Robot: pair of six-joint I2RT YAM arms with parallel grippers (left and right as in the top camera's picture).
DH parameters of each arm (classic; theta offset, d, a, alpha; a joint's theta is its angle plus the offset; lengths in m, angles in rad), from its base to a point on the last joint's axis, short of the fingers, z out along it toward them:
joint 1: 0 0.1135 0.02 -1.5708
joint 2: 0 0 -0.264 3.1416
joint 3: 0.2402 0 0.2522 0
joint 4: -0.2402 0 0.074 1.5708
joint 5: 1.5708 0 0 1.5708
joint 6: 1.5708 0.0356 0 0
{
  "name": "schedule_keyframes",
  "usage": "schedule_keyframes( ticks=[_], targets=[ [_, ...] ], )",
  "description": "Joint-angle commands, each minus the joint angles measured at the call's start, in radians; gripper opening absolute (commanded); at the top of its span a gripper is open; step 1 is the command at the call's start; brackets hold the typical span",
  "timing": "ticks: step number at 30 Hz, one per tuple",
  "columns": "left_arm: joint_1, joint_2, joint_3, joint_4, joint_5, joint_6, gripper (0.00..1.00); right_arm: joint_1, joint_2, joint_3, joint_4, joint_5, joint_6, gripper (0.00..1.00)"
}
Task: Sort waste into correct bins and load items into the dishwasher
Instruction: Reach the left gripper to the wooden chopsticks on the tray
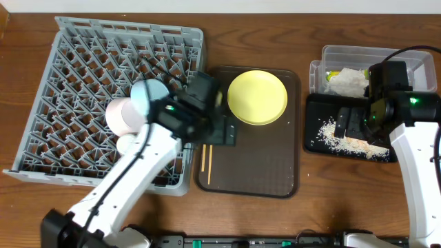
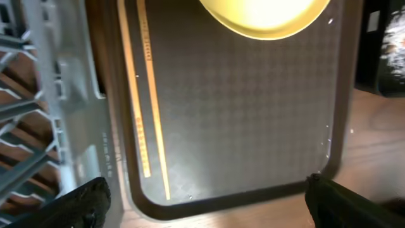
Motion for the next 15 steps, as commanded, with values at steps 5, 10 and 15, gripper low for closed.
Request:
schedule_keyframes(
  ticks=[5, 10, 15],
  targets=[
    [-0.080, 0.158, -0.009, 0.061, -0.106, -0.123, 0.98, -0.012, -0.003, 0.002, -0.002, -0.002, 0.012, 0.99],
    [-0.084, 0.275, -0.009, 0.122, -0.107, -0.128, 0.98, -0.012, -0.003, 0.002, -0.002, -0.002, 0.012, 0.99],
    [-0.083, 0.367, -0.009, 0.165, -0.116, -0.128, 0.98, -0.012, -0.003, 0.002, -0.004, -0.002, 0.012, 0.99]
  ],
)
